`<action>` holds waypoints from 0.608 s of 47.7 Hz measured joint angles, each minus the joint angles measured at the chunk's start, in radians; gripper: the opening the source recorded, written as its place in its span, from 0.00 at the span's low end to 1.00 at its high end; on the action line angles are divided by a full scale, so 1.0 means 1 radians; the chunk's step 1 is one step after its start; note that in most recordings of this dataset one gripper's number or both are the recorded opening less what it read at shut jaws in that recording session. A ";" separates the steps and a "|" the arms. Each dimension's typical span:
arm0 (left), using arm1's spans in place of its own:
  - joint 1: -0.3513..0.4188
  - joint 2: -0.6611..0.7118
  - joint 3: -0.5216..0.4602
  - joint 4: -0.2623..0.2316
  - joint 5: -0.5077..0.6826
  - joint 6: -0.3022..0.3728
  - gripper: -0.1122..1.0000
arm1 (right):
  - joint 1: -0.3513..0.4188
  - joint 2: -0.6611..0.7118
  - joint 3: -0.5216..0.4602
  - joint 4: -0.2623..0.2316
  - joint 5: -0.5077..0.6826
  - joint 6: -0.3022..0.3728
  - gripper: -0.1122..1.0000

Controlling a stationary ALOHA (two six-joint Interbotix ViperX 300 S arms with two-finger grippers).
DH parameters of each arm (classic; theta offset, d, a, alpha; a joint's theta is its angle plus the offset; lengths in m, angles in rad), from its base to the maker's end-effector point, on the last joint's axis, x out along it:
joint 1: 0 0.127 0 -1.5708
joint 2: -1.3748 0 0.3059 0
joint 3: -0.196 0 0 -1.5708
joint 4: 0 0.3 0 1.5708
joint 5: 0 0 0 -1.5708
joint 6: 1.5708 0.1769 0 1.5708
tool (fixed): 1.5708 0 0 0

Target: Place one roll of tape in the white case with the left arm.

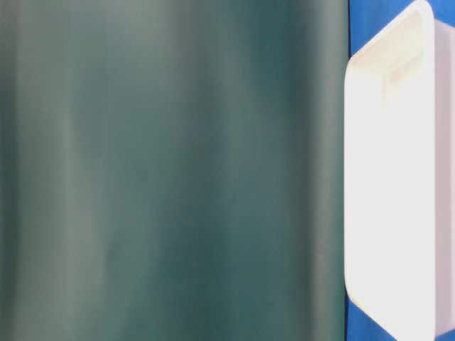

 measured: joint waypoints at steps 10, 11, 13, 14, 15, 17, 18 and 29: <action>-0.084 0.081 -0.005 0.020 -0.025 -0.012 0.10 | -0.003 0.018 -0.020 0.000 0.029 -0.014 0.00; -0.092 0.098 -0.008 0.020 -0.034 -0.012 0.10 | -0.005 0.021 -0.021 0.000 0.031 -0.014 0.00; -0.110 0.133 -0.014 0.021 -0.054 -0.014 0.10 | -0.005 0.026 -0.021 0.000 0.032 -0.014 0.00; -0.117 0.152 -0.018 0.021 -0.063 -0.014 0.10 | -0.005 0.029 -0.023 0.000 0.034 -0.015 0.00; -0.124 0.170 -0.023 0.021 -0.072 -0.012 0.10 | -0.005 0.031 -0.023 0.000 0.034 -0.014 0.00; -0.135 0.209 -0.034 0.021 -0.092 -0.014 0.10 | -0.005 0.032 -0.023 0.000 0.035 -0.014 0.00; -0.141 0.236 -0.041 0.021 -0.106 -0.012 0.10 | -0.005 0.034 -0.025 -0.002 0.034 -0.014 0.00; -0.170 0.477 -0.156 0.021 -0.156 -0.014 0.12 | -0.006 0.037 -0.023 -0.002 0.038 -0.015 0.00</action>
